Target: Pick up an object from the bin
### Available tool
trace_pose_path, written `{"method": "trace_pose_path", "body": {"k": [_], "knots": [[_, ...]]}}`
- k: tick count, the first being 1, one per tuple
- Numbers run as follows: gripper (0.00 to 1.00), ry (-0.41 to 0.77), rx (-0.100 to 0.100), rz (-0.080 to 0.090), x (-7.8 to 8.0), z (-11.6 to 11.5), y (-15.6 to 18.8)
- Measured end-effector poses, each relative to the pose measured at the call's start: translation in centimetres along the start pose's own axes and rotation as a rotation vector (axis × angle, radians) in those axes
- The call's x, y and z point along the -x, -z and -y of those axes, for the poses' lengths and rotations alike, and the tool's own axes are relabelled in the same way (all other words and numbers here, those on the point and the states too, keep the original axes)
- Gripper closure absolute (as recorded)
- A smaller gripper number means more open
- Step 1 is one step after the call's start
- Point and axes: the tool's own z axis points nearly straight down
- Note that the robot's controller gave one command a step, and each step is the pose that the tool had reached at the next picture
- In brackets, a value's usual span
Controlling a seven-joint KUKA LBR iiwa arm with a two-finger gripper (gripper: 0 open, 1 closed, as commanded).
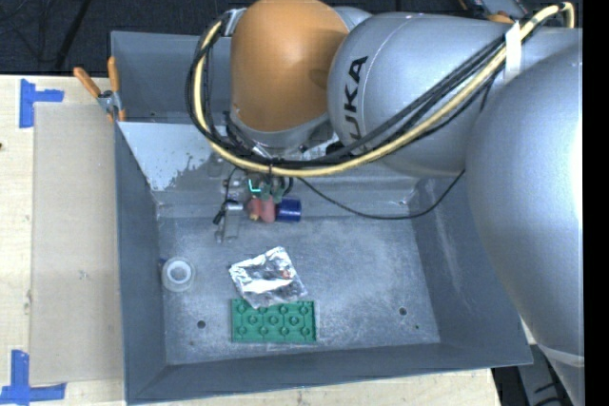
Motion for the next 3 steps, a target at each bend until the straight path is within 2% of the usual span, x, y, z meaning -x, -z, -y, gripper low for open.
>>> {"method": "trace_pose_path", "body": {"k": [1, 2, 3], "knots": [[0.0, -0.014, 0.008, 0.017, -1.7, 10.9, -13.1], [1.0, -0.014, 0.011, 0.029, -1.4, 10.6, -12.6], [1.0, -0.03, 0.004, 0.015, -5.6, 9.1, -3.5]]}}
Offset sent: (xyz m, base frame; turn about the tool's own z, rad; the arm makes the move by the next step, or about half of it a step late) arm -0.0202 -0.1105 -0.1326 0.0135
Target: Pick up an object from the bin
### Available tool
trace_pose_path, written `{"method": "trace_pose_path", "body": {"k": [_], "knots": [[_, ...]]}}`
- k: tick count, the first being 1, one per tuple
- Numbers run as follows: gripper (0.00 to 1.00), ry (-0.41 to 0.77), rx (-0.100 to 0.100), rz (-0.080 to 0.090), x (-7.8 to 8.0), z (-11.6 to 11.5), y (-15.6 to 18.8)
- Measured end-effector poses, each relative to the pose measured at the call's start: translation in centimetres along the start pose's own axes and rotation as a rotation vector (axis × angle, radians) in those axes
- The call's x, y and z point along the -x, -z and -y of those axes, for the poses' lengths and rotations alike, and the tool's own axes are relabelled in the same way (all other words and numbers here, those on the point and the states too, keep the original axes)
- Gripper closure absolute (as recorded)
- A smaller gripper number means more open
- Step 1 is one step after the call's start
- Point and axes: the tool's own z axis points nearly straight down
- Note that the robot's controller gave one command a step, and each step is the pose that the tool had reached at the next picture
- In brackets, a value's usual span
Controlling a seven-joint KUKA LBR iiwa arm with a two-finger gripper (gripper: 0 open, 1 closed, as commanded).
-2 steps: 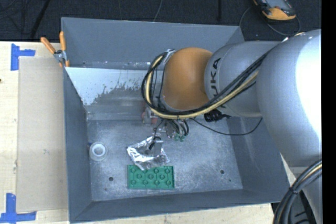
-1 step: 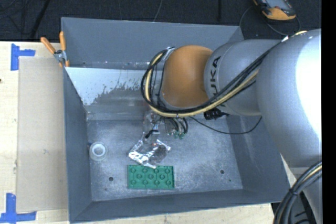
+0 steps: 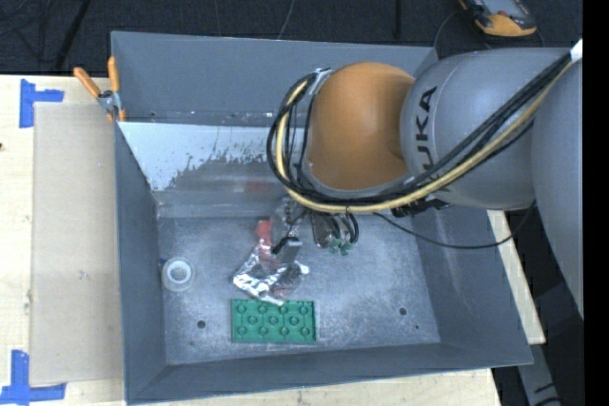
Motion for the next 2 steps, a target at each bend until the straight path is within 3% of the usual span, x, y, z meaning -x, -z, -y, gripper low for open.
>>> {"method": "trace_pose_path", "body": {"k": [1, 2], "knots": [[1.0, -0.013, -0.003, -0.013, -5.49, -1.63, 1.2], [0.0, -0.017, -0.003, -0.01, -5.26, -1.51, 1.13]]}}
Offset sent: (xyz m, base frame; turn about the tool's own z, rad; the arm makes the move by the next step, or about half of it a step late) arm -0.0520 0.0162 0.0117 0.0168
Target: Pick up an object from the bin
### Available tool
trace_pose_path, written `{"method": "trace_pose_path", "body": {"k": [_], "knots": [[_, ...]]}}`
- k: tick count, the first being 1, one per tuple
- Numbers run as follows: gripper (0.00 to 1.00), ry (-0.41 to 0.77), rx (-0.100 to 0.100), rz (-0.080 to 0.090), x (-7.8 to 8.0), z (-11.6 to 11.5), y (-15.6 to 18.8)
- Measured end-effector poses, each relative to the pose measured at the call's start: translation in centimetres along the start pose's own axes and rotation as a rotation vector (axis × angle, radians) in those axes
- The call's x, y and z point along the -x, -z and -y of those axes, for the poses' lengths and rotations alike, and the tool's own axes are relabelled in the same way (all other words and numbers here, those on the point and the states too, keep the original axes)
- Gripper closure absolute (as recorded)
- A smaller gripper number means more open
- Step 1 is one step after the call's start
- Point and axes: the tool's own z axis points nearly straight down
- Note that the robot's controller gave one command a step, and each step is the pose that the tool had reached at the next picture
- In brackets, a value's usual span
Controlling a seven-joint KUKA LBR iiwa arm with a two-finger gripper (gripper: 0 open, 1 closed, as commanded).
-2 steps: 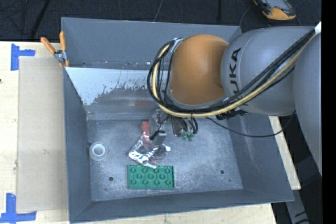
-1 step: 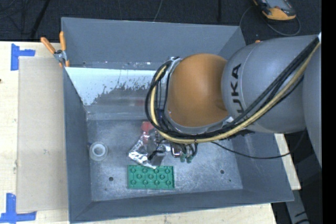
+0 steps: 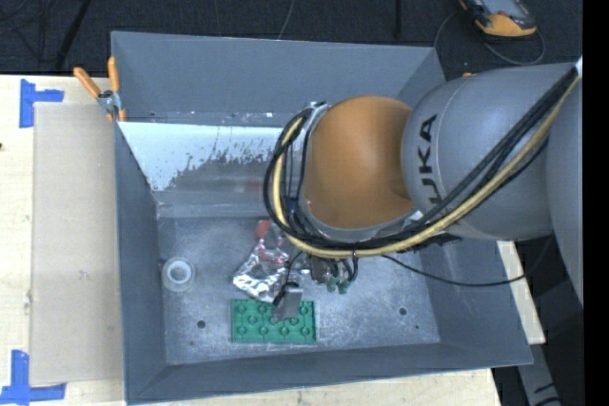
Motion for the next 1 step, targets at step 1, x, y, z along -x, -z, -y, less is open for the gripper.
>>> {"method": "trace_pose_path", "body": {"k": [1], "knots": [[0.0, 0.127, -0.001, 0.0, 6.09, -0.59, -10.15]]}}
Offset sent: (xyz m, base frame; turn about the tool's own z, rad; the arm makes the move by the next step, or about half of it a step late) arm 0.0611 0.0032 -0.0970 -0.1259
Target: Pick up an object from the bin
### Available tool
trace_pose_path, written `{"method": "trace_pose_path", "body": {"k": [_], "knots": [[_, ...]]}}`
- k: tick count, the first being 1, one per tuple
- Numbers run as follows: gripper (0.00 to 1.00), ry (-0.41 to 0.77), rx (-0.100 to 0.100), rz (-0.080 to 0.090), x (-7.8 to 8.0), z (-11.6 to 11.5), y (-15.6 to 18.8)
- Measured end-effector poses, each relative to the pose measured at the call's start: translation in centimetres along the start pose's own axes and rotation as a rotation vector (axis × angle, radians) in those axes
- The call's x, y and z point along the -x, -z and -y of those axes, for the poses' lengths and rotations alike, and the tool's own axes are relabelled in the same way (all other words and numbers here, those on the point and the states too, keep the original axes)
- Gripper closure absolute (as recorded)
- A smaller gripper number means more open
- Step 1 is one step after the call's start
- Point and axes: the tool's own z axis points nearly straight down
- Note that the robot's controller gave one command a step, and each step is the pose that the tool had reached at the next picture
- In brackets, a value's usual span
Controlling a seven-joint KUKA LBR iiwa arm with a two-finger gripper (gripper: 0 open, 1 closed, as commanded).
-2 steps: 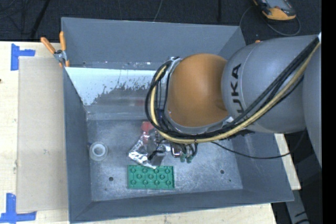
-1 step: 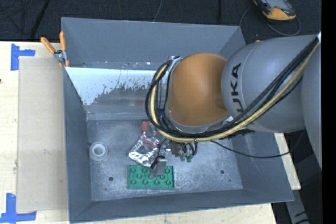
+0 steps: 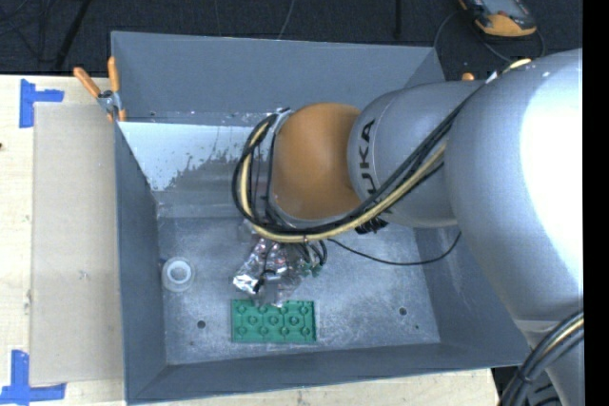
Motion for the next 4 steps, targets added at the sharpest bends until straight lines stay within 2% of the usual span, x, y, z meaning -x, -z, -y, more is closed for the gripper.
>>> {"method": "trace_pose_path", "body": {"k": [1, 2, 3, 4], "knots": [[1.0, -0.004, 0.002, 0.002, 0.0, 0.0, 0.4], [1.0, -0.017, -0.001, 0.009, -3.2, 6.2, 9.8], [0.0, -0.014, 0.001, 0.003, -3.2, 6.0, 9.3], [1.0, -0.016, 0.001, 0.002, -3.2, 6.0, 9.3]]}}
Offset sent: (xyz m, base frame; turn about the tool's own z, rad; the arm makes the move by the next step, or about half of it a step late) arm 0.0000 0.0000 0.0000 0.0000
